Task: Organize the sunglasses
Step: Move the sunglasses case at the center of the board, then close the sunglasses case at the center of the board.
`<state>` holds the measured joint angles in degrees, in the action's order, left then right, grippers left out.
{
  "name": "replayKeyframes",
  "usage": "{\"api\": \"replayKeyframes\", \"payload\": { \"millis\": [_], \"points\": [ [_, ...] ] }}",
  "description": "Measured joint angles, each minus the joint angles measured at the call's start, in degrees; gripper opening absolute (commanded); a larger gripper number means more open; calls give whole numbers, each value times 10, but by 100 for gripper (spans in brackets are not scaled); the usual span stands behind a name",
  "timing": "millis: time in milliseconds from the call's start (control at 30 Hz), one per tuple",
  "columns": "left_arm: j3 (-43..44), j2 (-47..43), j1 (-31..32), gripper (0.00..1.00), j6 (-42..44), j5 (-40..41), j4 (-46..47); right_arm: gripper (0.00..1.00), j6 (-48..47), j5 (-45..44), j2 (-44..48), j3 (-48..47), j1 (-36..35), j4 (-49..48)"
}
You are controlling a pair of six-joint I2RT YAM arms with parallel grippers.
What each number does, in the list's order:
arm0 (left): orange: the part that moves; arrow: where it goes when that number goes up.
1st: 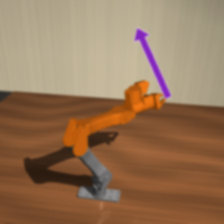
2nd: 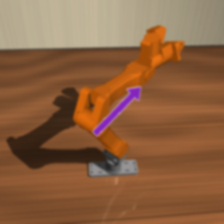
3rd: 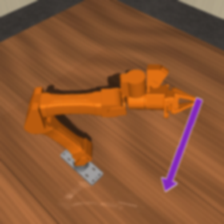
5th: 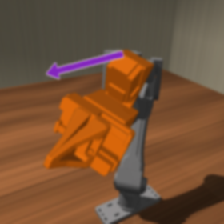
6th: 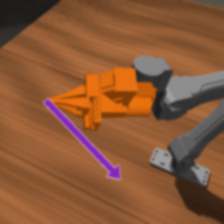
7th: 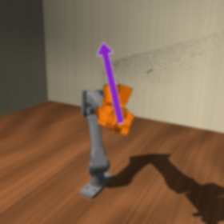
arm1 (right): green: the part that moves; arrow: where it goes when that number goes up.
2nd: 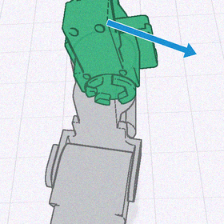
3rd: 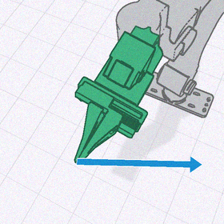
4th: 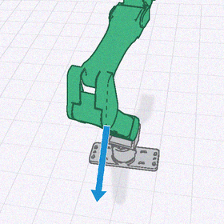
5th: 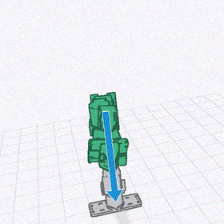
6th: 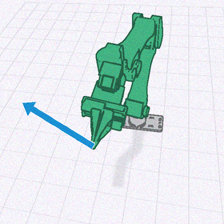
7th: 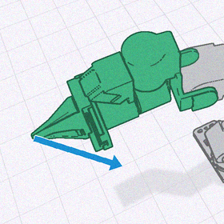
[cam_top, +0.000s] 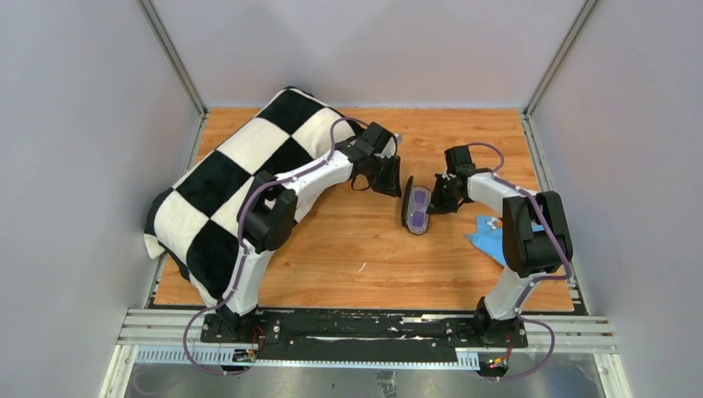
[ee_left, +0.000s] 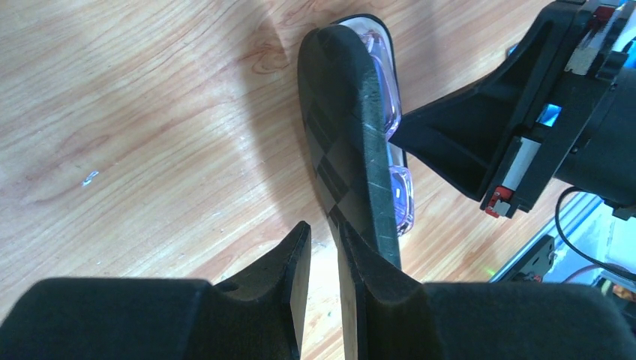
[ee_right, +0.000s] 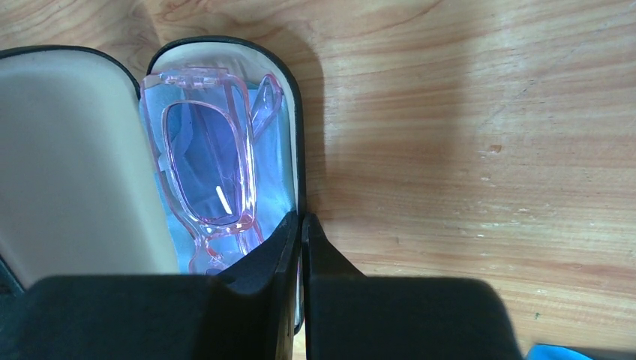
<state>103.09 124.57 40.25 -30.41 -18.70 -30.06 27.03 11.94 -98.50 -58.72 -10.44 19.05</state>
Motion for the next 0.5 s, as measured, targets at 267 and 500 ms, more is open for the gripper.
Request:
{"api": "replayKeyframes", "payload": {
  "millis": [267, 500],
  "points": [
    [0, 0, 7, 26, -4, -18, 17, 1, 1, -2, -4, -6, -4, 0],
    [1, 4, 24, 26, -16, -31, 32, 1, 1, -10, -7, -6, -4, 3]
  ]
}}
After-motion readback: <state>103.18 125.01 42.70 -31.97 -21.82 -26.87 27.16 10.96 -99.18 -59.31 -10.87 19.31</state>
